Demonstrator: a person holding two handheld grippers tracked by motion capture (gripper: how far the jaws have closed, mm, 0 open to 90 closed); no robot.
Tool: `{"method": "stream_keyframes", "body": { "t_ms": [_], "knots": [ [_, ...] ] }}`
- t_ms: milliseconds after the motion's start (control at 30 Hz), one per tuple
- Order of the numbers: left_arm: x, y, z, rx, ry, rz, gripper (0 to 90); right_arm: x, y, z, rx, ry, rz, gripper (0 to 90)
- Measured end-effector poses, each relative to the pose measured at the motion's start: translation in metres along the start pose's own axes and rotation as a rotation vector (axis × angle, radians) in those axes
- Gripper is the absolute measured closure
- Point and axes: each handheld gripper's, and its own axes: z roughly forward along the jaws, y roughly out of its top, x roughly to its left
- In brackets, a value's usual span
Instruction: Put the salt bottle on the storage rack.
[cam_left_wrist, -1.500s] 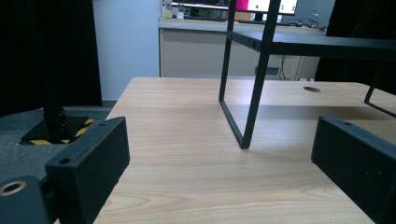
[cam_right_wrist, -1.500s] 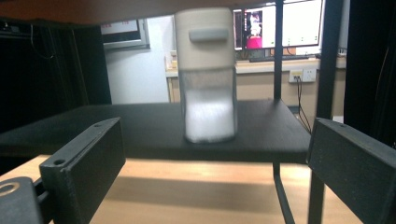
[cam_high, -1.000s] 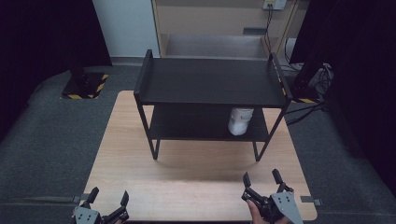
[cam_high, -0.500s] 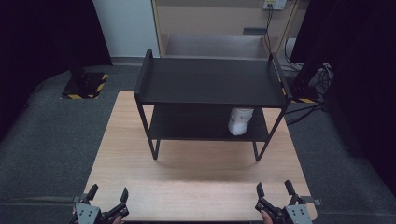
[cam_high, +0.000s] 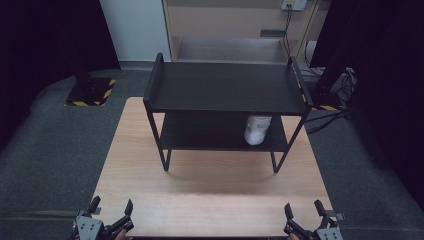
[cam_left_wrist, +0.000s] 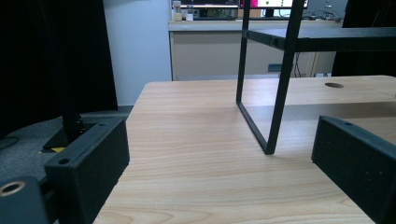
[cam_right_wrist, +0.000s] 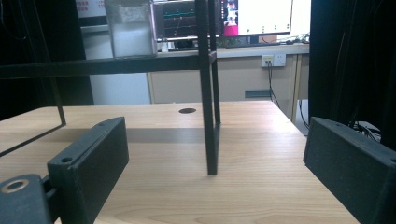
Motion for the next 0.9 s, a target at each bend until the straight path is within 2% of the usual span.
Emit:
{"method": "stream_keyframes", "body": {
  "t_ms": [133, 233, 533, 900],
  "knots": [
    [0.002, 0.001, 0.001, 0.001, 0.004, 0.000, 3.1, -0.011, 0.001, 0.002, 0.007, 0.005, -0.027, 7.3],
    [0.001, 0.002, 0.001, -0.003, 0.009, -0.003, 3.1, -0.014, 0.000, 0.002, 0.000, 0.006, -0.026, 7.5],
    [-0.001, 0.005, 0.004, 0.000, 0.003, 0.005, 3.1, -0.007, -0.004, 0.006, 0.004, 0.023, -0.006, 7.6],
    [-0.001, 0.008, 0.008, 0.008, 0.000, 0.008, 3.1, -0.004, -0.009, 0.006, 0.013, 0.008, 0.026, 7.9]
  ]
}}
